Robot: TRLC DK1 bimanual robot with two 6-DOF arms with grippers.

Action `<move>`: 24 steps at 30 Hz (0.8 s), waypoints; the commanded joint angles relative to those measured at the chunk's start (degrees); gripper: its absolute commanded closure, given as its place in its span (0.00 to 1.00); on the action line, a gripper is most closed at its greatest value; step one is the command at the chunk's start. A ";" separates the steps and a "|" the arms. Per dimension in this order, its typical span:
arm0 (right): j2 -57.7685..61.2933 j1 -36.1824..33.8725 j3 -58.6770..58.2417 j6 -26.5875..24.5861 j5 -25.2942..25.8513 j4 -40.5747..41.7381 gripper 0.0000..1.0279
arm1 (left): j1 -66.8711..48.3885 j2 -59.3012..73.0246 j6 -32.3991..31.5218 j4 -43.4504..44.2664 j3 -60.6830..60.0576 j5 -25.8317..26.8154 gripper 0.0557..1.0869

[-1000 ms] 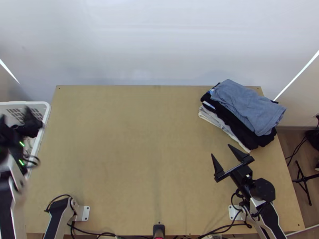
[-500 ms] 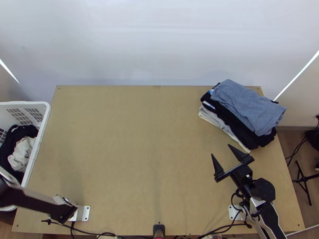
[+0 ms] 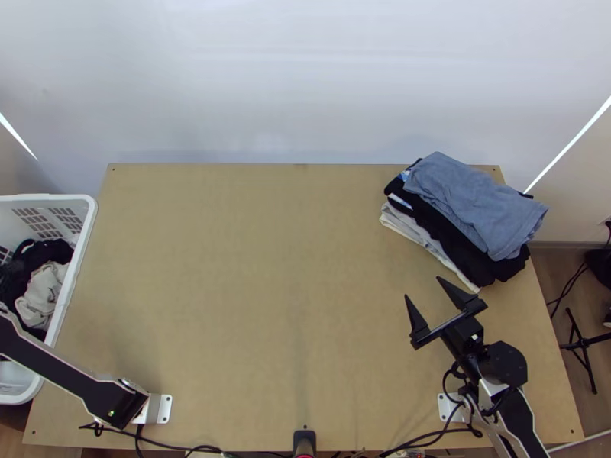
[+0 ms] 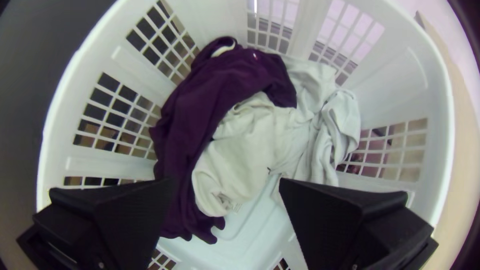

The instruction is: Fold the t-shirt

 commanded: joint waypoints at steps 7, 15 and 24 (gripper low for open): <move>0.01 0.00 0.01 0.11 0.01 0.02 0.04 | -0.05 19.46 4.04 10.04 8.39 -0.83 0.05; 0.01 0.00 0.01 0.11 0.01 0.02 0.04 | -1.01 23.15 4.04 8.19 9.44 1.54 0.12; 0.01 0.00 0.01 0.11 0.01 0.02 0.04 | -0.84 14.01 -0.17 3.45 7.51 10.42 0.96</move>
